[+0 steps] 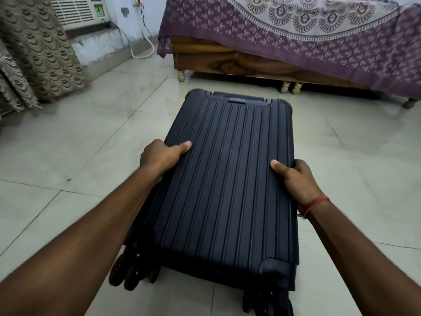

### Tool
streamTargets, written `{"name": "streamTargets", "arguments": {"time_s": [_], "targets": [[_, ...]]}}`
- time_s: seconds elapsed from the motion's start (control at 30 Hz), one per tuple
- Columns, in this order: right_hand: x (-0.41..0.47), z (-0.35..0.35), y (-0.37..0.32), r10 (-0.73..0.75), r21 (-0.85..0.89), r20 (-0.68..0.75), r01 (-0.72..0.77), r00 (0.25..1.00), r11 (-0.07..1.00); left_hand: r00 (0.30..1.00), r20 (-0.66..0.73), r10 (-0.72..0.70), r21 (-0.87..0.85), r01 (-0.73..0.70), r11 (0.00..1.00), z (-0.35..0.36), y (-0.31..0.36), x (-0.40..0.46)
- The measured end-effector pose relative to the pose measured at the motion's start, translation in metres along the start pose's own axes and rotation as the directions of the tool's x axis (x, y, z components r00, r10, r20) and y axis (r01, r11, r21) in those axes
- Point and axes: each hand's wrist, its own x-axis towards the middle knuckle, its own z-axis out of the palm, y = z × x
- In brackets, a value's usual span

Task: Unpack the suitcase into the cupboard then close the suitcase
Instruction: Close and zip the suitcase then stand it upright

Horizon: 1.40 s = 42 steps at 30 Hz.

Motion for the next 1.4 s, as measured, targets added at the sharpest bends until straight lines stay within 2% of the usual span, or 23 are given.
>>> {"name": "streamTargets", "arguments": {"time_s": [0.1, 0.23, 0.33, 0.43, 0.57, 0.63, 0.83, 0.97, 1.13, 1.2, 1.3, 1.4], "targets": [[-0.018, -0.017, -0.038, -0.099, -0.015, -0.076, 0.098, 0.992, 0.995, 0.998, -0.036, 0.061, -0.076, -0.063, 0.995, -0.014, 0.021, -0.018], [-0.050, -0.040, -0.084, -0.109, -0.100, -0.049, 0.104, 0.993, 0.990, 0.996, 0.082, 0.045, -0.209, -0.027, 0.978, -0.043, 0.043, -0.056], [-0.079, -0.056, -0.108, -0.036, -0.154, -0.034, 0.030, 0.999, 0.988, 0.983, 0.183, -0.013, -0.094, 0.030, 0.995, -0.067, 0.062, -0.080], [-0.107, -0.064, -0.108, -0.006, -0.150, -0.007, 0.005, 1.000, 0.989, 0.960, 0.277, -0.038, 0.037, 0.028, 0.999, -0.085, 0.062, -0.101], [-0.162, -0.090, -0.120, 0.125, -0.102, -0.030, -0.127, 0.992, 0.987, 0.871, 0.432, -0.234, 0.072, 0.225, 0.972, -0.129, 0.073, -0.148], [-0.187, -0.096, -0.119, 0.187, -0.122, 0.008, -0.185, 0.982, 0.975, 0.856, 0.430, -0.286, 0.109, 0.265, 0.958, -0.143, 0.070, -0.169], [-0.238, -0.092, -0.131, 0.278, -0.204, -0.055, -0.283, 0.959, 0.937, 0.912, 0.318, -0.258, 0.212, 0.197, 0.957, -0.159, 0.065, -0.221], [-0.239, -0.086, -0.134, 0.199, -0.235, -0.071, -0.210, 0.977, 0.949, 0.928, 0.325, -0.181, 0.149, 0.139, 0.979, -0.157, 0.064, -0.222], [-0.205, -0.081, -0.137, 0.055, -0.260, -0.053, -0.067, 0.997, 0.963, 0.968, 0.234, -0.093, 0.066, 0.079, 0.995, -0.144, 0.059, -0.192], [-0.189, -0.078, -0.138, 0.048, -0.275, -0.062, -0.063, 0.997, 0.959, 0.973, 0.219, -0.068, 0.081, 0.051, 0.995, -0.137, 0.059, -0.181], [-0.173, -0.081, -0.136, 0.091, -0.312, -0.089, -0.115, 0.992, 0.943, 0.959, 0.272, -0.074, 0.163, 0.030, 0.986, -0.128, 0.053, -0.175], [-0.174, -0.088, -0.126, 0.169, -0.480, -0.105, -0.199, 0.980, 0.854, 0.906, 0.365, -0.212, 0.215, 0.140, 0.966, -0.127, 0.044, -0.181]]}}
